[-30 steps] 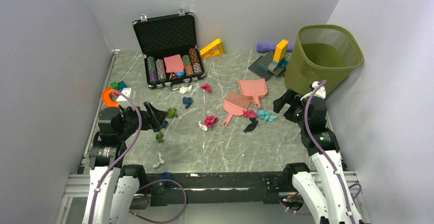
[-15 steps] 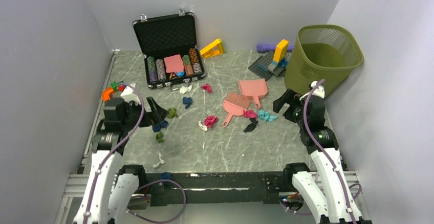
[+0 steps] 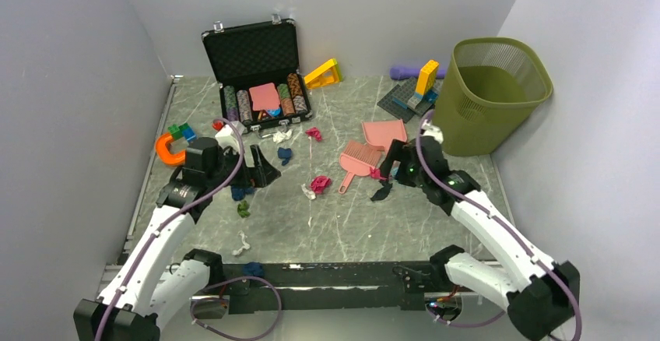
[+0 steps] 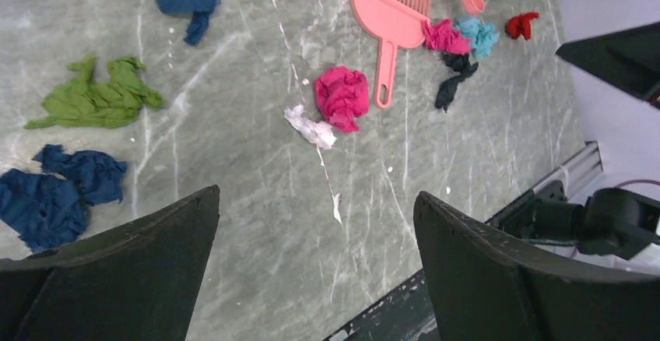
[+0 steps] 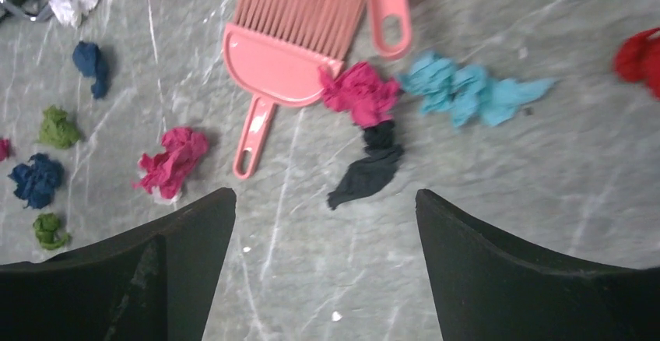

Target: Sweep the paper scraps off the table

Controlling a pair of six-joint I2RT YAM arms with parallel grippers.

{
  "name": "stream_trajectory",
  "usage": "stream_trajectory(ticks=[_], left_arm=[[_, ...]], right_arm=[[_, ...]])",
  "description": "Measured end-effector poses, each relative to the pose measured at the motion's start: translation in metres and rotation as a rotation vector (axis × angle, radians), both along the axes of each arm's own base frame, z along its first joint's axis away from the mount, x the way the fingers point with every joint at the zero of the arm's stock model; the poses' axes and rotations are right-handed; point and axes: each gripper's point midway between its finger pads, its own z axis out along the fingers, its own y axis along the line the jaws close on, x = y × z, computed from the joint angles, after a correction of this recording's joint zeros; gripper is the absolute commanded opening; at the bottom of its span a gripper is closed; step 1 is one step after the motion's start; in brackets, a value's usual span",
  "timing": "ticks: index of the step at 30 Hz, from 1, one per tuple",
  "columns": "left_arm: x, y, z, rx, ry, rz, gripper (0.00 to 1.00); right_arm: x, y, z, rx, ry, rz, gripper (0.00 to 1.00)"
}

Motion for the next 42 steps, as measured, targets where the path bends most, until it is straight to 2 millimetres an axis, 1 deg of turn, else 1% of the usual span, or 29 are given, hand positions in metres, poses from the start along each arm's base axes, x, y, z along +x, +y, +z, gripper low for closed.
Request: stream_trajectory(ticks=[1,3,6,9,11,13,15,18,20,22,24,27,29,31,33,36,39,41,42], left_arm=[[0.001,0.0,0.001,0.004,-0.004,0.005,0.98],[0.005,0.004,0.003,0.015,-0.019,0.031,0.98],[0.008,0.011,0.008,0.033,-0.051,0.074,0.98],[0.006,0.018,0.025,0.034,-0.126,0.111,0.98],[0.003,0.022,0.035,0.029,-0.172,0.127,0.98],[0.0,0.026,0.043,0.031,-0.204,0.142,0.98],[-0.003,0.029,0.046,0.037,-0.221,0.155,0.98],[-0.005,0.031,0.044,0.045,-0.21,0.162,0.98],[-0.006,0.032,0.042,0.047,-0.202,0.162,0.98],[-0.006,0.032,0.041,0.048,-0.2,0.162,0.98],[-0.006,0.031,0.042,0.046,-0.201,0.159,0.98],[-0.007,0.028,0.042,0.036,-0.204,0.145,0.98],[-0.007,0.026,0.04,0.033,-0.195,0.134,0.98],[-0.008,0.025,0.039,0.031,-0.191,0.128,0.98],[-0.008,0.025,0.038,0.03,-0.186,0.124,0.98],[-0.007,0.024,0.036,0.032,-0.18,0.124,0.98],[-0.007,0.024,0.037,0.032,-0.182,0.124,0.98],[-0.007,0.024,0.037,0.032,-0.182,0.124,0.98],[-0.007,0.024,0.037,0.032,-0.182,0.124,0.99]], right_arm=[[-0.001,0.011,-0.004,0.004,0.014,0.008,0.87],[-0.001,0.026,-0.011,0.008,0.037,-0.003,0.85],[0.0,0.052,-0.024,-0.016,0.065,-0.047,0.81],[0.004,0.078,-0.03,-0.053,0.078,-0.094,0.76],[0.012,0.093,-0.031,-0.067,0.082,-0.127,0.75],[0.025,0.104,-0.031,-0.086,0.09,-0.173,0.75],[0.037,0.112,-0.033,-0.103,0.096,-0.21,0.75],[0.045,0.114,-0.041,-0.133,0.109,-0.225,0.74],[0.048,0.109,-0.046,-0.15,0.126,-0.211,0.73],[0.057,0.102,-0.046,-0.136,0.136,-0.188,0.74],[0.069,0.084,-0.048,-0.128,0.147,-0.193,0.74],[0.083,0.049,-0.051,-0.144,0.162,-0.219,0.73],[0.088,0.034,-0.052,-0.16,0.168,-0.206,0.72],[0.091,0.029,-0.052,-0.17,0.172,-0.168,0.72],[0.092,0.033,-0.052,-0.168,0.173,-0.105,0.74],[0.089,0.047,-0.052,-0.149,0.176,-0.029,0.76],[0.081,0.07,-0.054,-0.148,0.169,0.015,0.76],[0.07,0.091,-0.061,-0.161,0.172,0.035,0.76],[0.066,0.097,-0.065,-0.164,0.18,0.037,0.75]])
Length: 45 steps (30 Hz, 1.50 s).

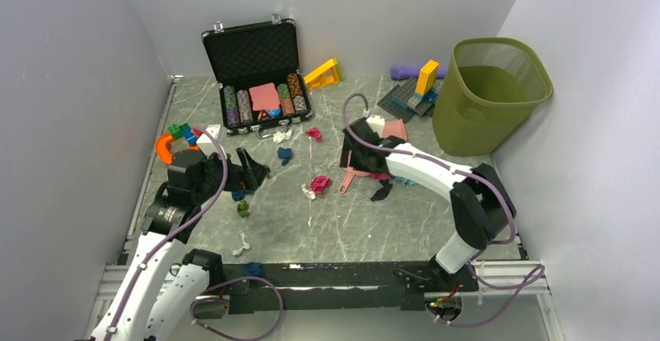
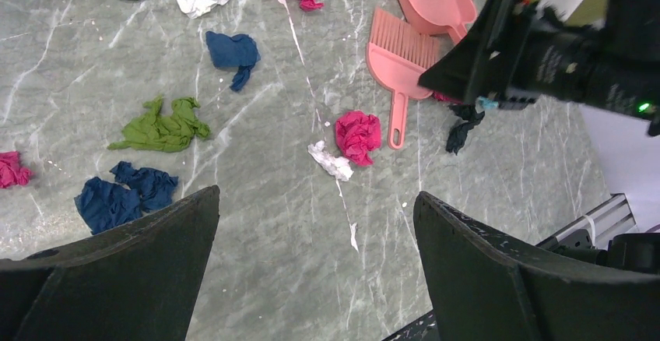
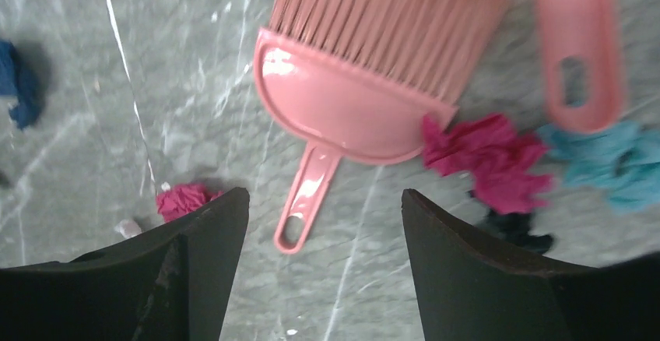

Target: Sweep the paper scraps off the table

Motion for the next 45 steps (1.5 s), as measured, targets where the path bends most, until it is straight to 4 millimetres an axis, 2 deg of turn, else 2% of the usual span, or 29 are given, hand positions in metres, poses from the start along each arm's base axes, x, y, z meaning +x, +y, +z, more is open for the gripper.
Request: stream_trajectory(ticks=[3,5,12,16,18,25,34,39,41,42,43,45], left_arm=[[0.0,0.0,0.0,0.0,0.001,0.0,0.99],[0.0,0.0,0.0,0.0,0.001,-0.001,0.99],[0.0,0.0,0.0,-0.001,0.001,-0.002,0.99],[0.0,-0.001,-0.001,-0.004,-0.001,-0.004,0.99],[-0.001,-0.002,-0.001,-0.007,0.0,-0.008,0.99],[-0.001,-0.003,-0.001,-0.01,0.001,-0.016,0.98],[0.0,-0.005,0.001,-0.017,-0.008,-0.027,0.99],[0.003,-0.014,0.0,-0.042,-0.022,-0.051,0.98],[0.003,-0.027,-0.002,-0.057,-0.025,-0.084,0.98],[0.001,-0.037,-0.003,-0.064,-0.022,-0.113,0.98],[0.0,-0.046,-0.003,-0.067,-0.018,-0.139,0.98],[-0.001,-0.063,-0.008,-0.063,-0.002,-0.182,0.98]], right_arm=[[-0.014,0.021,-0.022,-0.003,0.049,0.008,0.72],[-0.015,0.021,-0.035,-0.006,0.078,-0.019,0.71],[-0.012,0.016,-0.061,-0.015,0.125,-0.126,0.64],[-0.009,0.018,-0.07,-0.019,0.142,-0.162,0.62],[-0.006,0.021,-0.07,-0.005,0.143,-0.177,0.58],[-0.002,0.025,-0.072,0.014,0.144,-0.215,0.0],[-0.001,0.028,-0.063,0.042,0.134,-0.221,0.0],[-0.003,0.03,-0.022,0.106,0.093,-0.205,0.01],[-0.004,0.033,-0.001,0.153,0.065,-0.195,0.03],[-0.004,0.034,0.011,0.177,0.045,-0.19,0.06],[-0.004,0.035,0.022,0.2,0.028,-0.185,0.14],[-0.004,0.036,0.037,0.231,0.001,-0.179,0.47]])
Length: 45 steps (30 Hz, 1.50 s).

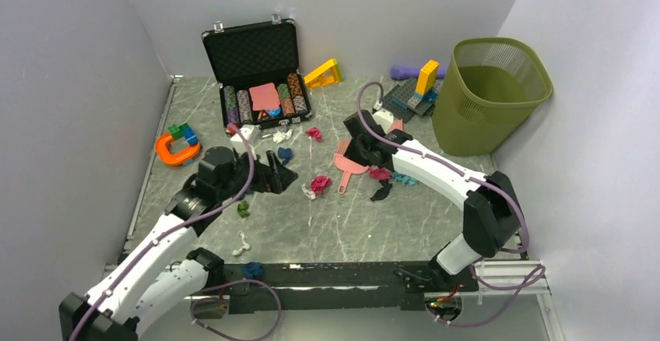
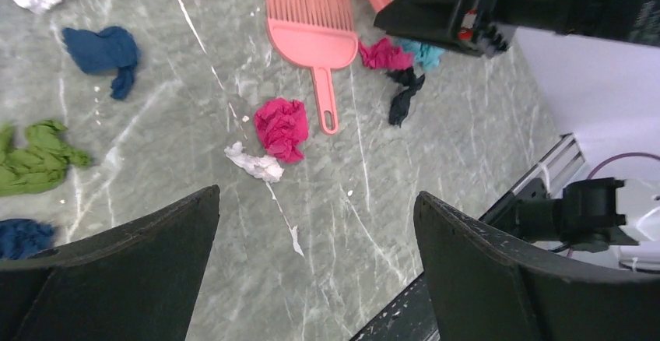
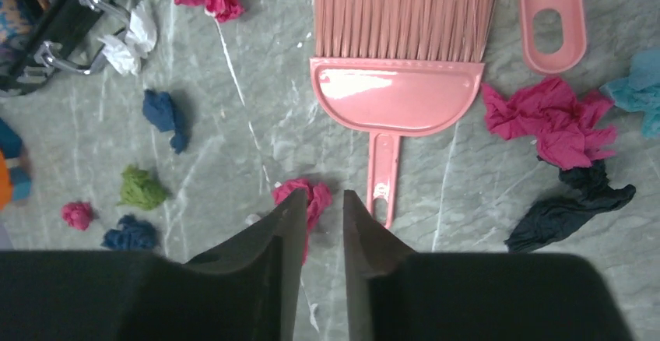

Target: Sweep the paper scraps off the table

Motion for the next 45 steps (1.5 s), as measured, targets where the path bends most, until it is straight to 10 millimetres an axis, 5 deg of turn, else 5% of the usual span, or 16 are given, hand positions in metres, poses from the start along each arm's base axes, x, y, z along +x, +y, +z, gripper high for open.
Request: stream_trajectory(ticks=[2,4,13,20,29,35,42,45], left_arm=[[0.001,-0.01,-0.009,0.015,0.026,-0.016,0.98],[0.001,-0.015,-0.019,0.041,0.054,-0.018,0.98],[0.002,0.002,0.0,0.043,-0.032,0.075,0.98],[-0.001,0.015,0.005,0.06,-0.059,0.122,0.98],[-0.001,0.024,-0.004,0.11,-0.042,0.153,0.98],[0.0,0.026,-0.006,0.116,-0.039,0.161,0.98],[0.0,0.026,-0.006,0.118,-0.037,0.162,0.98],[0.0,0.026,-0.007,0.12,-0.035,0.162,0.98]], right_arm=[[0.0,-0.001,0.005,0.006,-0.011,-0.003,0.61],[0.001,-0.003,-0.002,-0.022,-0.002,0.011,0.63],[0.003,-0.001,-0.069,-0.182,0.143,0.046,0.58],[0.014,0.009,-0.08,-0.257,0.156,0.056,0.56],[0.004,0.004,-0.1,-0.333,0.209,0.066,0.57],[-0.001,0.0,-0.108,-0.348,0.228,0.069,0.47],[0.003,0.002,-0.112,-0.307,0.203,0.047,0.21],[0.003,0.001,-0.111,-0.29,0.197,0.04,0.19]])
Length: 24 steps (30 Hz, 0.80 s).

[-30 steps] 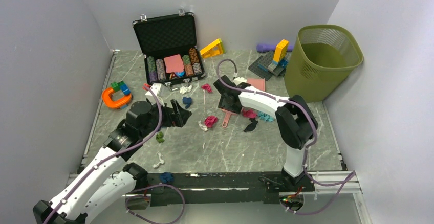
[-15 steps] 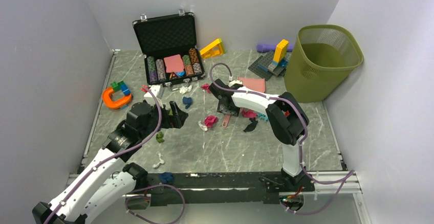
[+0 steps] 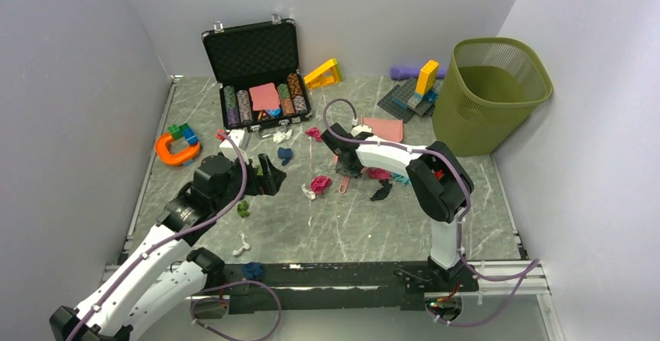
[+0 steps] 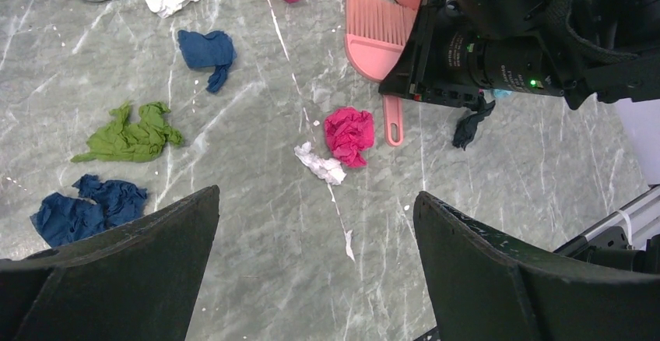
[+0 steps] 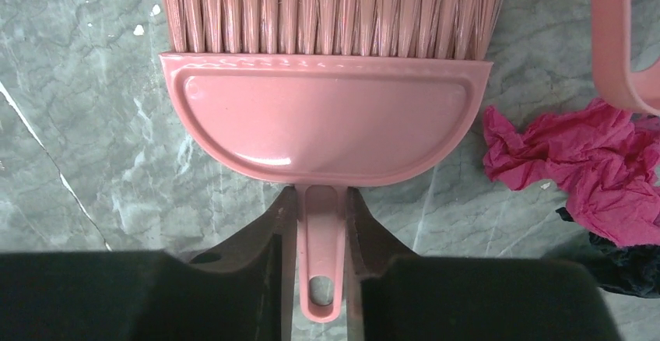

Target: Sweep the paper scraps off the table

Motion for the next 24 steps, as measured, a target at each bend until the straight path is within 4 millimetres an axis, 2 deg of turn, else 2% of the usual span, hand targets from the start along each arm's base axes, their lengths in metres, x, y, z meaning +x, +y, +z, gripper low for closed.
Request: stream_trajectory(ticks=[6,8,11,16,18,22,24], left_arm=[[0.002,-0.002,-0.008,0.014,0.026,-0.002,0.98],[0.003,-0.004,-0.01,0.015,0.034,-0.011,0.98],[0.005,-0.011,-0.011,0.002,0.04,-0.031,0.98],[0.009,-0.031,-0.011,-0.087,0.035,-0.088,0.99],[0.009,-0.041,-0.019,-0.13,0.046,-0.116,0.98],[0.01,-0.061,-0.039,-0.174,0.101,-0.162,0.96],[0.012,-0.071,-0.043,-0.186,0.111,-0.179,0.94]], right_arm=[[-0.008,-0.003,0.005,0.016,0.019,0.0,0.2],[-0.012,-0.002,0.014,0.038,0.024,0.004,0.2],[-0.014,0.005,0.037,0.106,0.003,0.008,0.2],[-0.016,0.025,0.087,0.286,-0.062,0.015,0.21],[-0.018,0.032,0.098,0.352,-0.076,0.013,0.21],[-0.022,0.044,0.106,0.453,-0.069,-0.008,0.21],[-0.023,0.05,0.105,0.496,-0.06,-0.023,0.21]])
